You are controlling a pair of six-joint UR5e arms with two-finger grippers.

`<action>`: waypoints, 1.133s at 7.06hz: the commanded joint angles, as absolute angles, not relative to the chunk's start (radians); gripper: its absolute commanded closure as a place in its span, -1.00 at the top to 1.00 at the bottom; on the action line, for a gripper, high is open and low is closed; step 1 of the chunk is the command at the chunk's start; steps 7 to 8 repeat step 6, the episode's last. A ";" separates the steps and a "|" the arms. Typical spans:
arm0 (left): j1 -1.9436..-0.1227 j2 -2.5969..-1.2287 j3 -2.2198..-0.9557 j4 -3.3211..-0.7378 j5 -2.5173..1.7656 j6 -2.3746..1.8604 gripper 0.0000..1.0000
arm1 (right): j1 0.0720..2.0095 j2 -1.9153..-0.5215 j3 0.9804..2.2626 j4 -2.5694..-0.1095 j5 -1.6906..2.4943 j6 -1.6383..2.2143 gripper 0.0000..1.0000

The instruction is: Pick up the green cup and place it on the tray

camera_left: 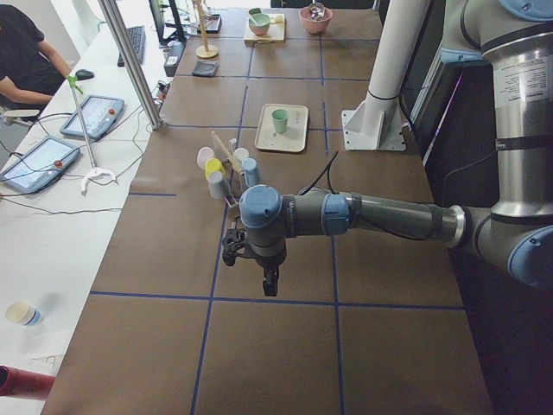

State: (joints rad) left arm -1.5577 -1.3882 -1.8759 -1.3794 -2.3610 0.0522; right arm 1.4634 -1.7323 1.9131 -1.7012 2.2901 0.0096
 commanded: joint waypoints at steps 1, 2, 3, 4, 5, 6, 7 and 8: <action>-1.557 -1.384 -1.873 -1.379 -2.358 0.052 1.00 | 1.463 -1.733 1.913 -1.701 2.292 0.012 0.99; -1.557 -1.384 -1.876 -1.379 -2.359 0.052 1.00 | 1.463 -1.733 1.913 -1.701 2.290 0.018 0.99; -1.557 -1.384 -1.873 -1.379 -2.358 0.052 1.00 | 1.465 -1.735 1.911 -1.701 2.290 0.020 0.99; -1.557 -1.384 -1.871 -1.379 -2.359 0.052 1.00 | 1.465 -1.735 1.910 -1.701 2.289 0.023 0.99; -1.557 -1.384 -1.871 -1.379 -2.359 0.052 1.00 | 1.465 -1.738 1.904 -1.700 2.289 0.025 0.99; -1.557 -1.385 -1.873 -1.379 -2.359 0.052 1.00 | 1.465 -1.740 1.901 -1.698 2.289 0.025 0.99; -1.557 -1.385 -1.873 -1.379 -2.359 0.052 1.00 | 1.465 -1.740 1.901 -1.698 2.289 0.025 0.99; -1.557 -1.385 -1.873 -1.379 -2.359 0.052 1.00 | 1.465 -1.740 1.901 -1.698 2.289 0.025 0.99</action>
